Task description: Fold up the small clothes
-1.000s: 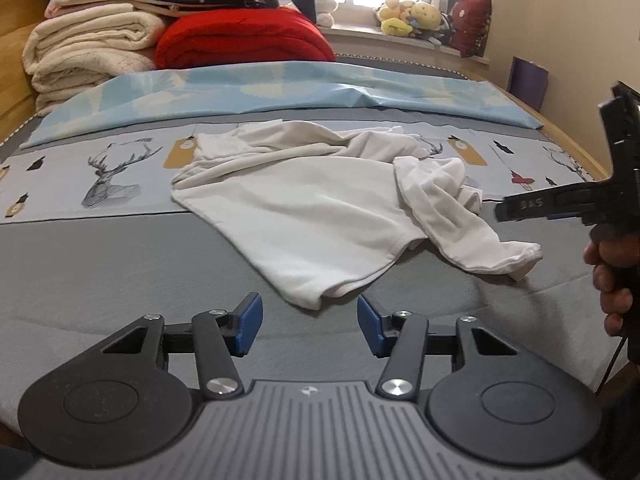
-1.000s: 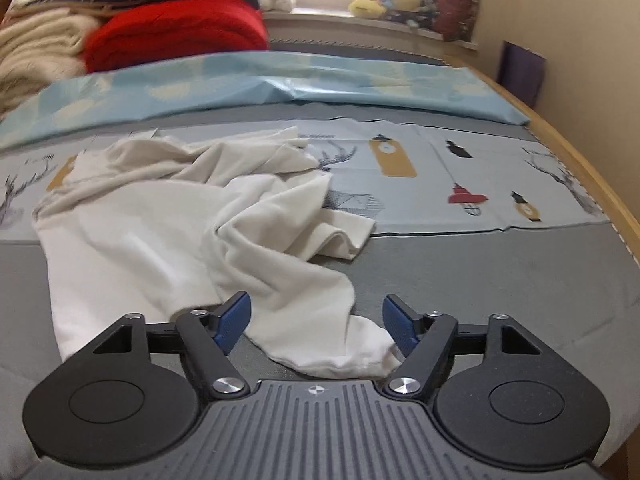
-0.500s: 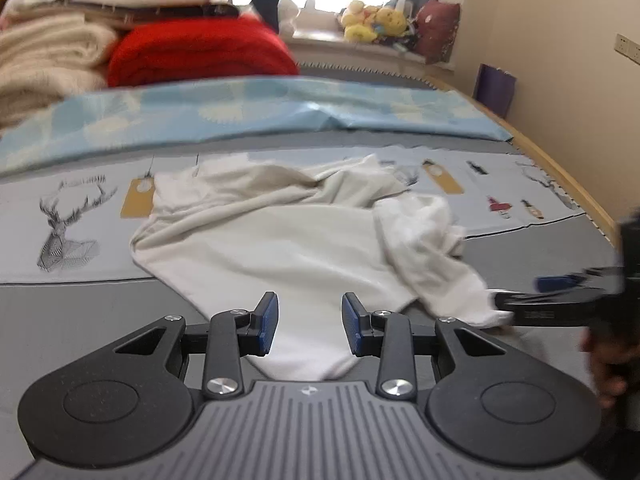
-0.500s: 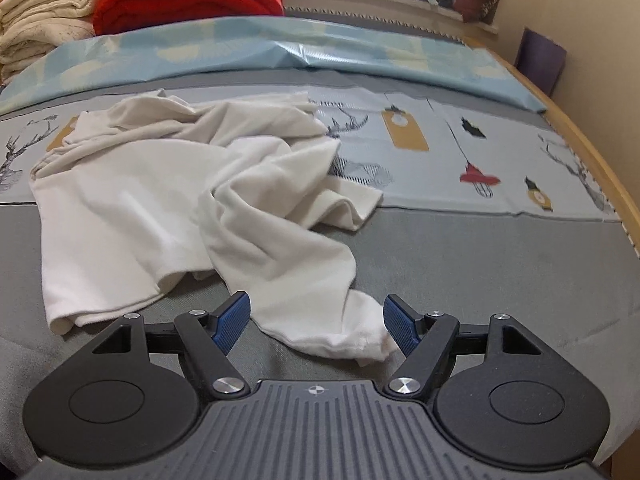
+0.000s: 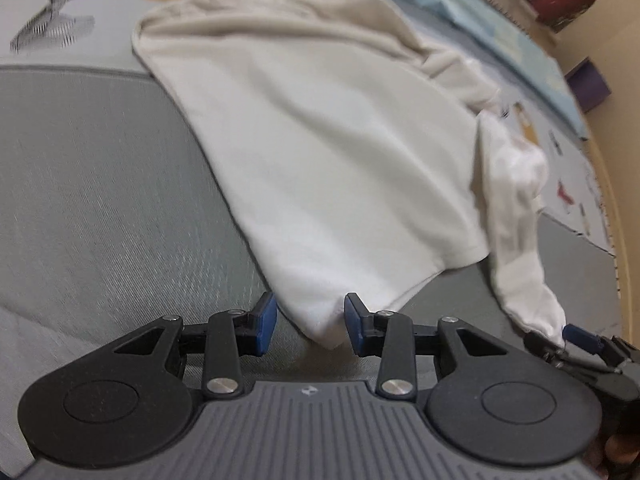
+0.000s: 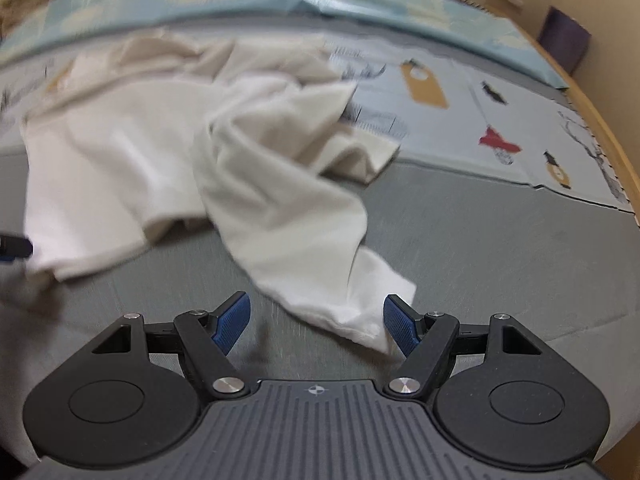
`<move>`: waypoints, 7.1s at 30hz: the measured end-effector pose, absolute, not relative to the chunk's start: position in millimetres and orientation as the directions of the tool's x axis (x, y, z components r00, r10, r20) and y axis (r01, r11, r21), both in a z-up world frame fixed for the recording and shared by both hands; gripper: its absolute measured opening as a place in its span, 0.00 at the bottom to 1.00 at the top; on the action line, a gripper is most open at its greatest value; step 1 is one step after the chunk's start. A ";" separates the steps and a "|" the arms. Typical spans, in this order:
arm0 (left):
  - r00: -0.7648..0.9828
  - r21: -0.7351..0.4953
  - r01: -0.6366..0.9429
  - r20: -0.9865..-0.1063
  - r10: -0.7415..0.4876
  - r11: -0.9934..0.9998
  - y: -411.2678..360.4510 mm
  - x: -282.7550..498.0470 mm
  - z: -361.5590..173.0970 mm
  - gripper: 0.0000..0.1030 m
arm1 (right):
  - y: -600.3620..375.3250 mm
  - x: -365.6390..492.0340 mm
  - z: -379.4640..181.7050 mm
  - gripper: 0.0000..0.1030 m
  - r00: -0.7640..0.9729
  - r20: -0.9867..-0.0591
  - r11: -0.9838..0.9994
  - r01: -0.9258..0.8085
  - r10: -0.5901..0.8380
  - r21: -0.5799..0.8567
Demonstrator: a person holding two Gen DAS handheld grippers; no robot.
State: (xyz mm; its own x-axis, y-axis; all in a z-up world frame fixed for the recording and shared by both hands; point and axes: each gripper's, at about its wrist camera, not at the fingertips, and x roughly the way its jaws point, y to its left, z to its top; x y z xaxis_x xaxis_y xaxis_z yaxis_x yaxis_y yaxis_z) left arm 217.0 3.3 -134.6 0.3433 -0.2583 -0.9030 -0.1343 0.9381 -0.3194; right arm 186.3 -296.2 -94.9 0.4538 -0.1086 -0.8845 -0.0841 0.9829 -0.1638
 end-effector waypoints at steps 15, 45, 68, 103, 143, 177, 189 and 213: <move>0.453 -0.150 0.106 -0.873 -0.182 0.983 4.1 187.3 -106.0 0.02 | -350.3 179.0 -83.3 0.03 0.557 -0.809 0.982 0.132 -0.188 -0.137; 0.295 -0.074 -0.030 -0.954 -0.062 0.997 173.9 139.5 -109.4 0.26 | -282.9 196.4 -124.8 0.46 0.365 -0.930 0.999 0.005 0.037 0.041; 0.217 0.041 0.255 -0.976 -0.016 0.966 134.2 112.8 -109.7 0.00 | -378.2 87.1 -98.3 0.04 0.249 -0.966 0.997 -0.041 0.074 0.066; 0.252 0.126 0.409 -0.968 0.021 0.904 55.5 120.4 -102.5 0.25 | -323.4 122.5 -95.0 0.29 0.278 -0.955 0.990 -0.067 -0.099 -0.122; 0.654 0.247 -0.030 -0.728 0.205 0.969 -5.3 172.0 -33.2 0.76 | -260.8 173.3 -31.5 0.48 0.690 -0.721 0.998 0.064 -0.064 -0.027; 0.588 -0.032 -0.100 -0.808 0.033 0.994 -14.8 338.8 -75.7 0.16 | -320.8 303.4 -72.7 0.05 0.542 -0.822 0.864 0.316 0.174 0.392; 0.582 -0.066 -0.081 -0.813 -0.007 0.995 -15.7 386.3 -121.3 0.52 | -277.8 325.0 -106.0 0.06 0.414 -0.869 0.871 0.280 0.270 0.404; 0.658 -0.193 -0.369 -0.745 0.109 0.909 134.4 404.3 -42.8 0.02 | -229.7 330.3 -135.2 0.05 0.324 -0.940 0.973 0.159 0.108 0.167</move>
